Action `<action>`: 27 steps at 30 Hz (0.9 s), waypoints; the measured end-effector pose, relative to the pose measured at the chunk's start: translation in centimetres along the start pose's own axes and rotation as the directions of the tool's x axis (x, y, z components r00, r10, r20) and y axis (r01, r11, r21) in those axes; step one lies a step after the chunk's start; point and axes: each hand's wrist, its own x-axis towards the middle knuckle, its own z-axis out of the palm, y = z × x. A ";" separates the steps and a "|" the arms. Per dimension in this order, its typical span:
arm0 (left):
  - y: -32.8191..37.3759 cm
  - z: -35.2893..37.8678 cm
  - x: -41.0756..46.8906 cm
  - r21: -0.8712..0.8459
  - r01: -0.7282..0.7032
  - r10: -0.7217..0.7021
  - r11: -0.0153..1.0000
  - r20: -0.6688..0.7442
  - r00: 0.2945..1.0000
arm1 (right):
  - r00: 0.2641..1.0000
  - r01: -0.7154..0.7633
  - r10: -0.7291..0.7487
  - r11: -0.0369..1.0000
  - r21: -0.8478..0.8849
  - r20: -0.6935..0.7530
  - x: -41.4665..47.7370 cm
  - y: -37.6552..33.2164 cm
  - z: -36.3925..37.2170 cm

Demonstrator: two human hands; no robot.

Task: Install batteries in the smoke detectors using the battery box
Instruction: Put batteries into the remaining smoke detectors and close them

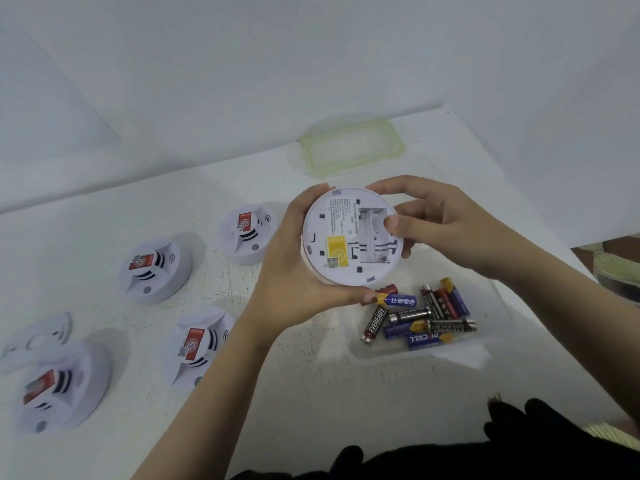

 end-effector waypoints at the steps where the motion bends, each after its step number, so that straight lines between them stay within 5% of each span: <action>1: -0.2 -0.1 0.0 -0.007 -0.012 0.012 1.000 0.018 1.000 | 1.000 0.001 -0.001 1.000 -0.004 0.028 0.2 0.0 -0.2; 7: -0.3 -0.5 0.2 -0.047 -0.039 0.041 0.998 0.031 0.999 | 0.986 0.005 0.008 0.997 -0.080 0.169 1.9 -0.8 -1.0; 10: -0.4 -0.8 0.3 0.021 -0.040 0.041 0.999 -0.028 0.999 | 0.996 0.002 0.021 0.968 -0.251 0.089 3.4 -0.6 -2.1; 15: -0.6 -1.1 0.2 0.069 -0.022 0.031 0.997 -0.122 0.992 | 0.980 -0.082 0.191 0.627 -0.775 0.051 6.4 0.7 -4.3; 21: -0.9 -1.2 0.4 0.071 -0.034 0.045 0.997 -0.147 0.988 | 0.922 -0.073 0.359 0.528 -0.846 0.144 8.4 1.2 -3.3; 27: -1.1 -1.4 0.4 0.131 -0.039 0.059 0.991 -0.156 0.986 | 0.930 -0.063 0.343 0.497 -0.865 0.129 9.5 1.0 -3.1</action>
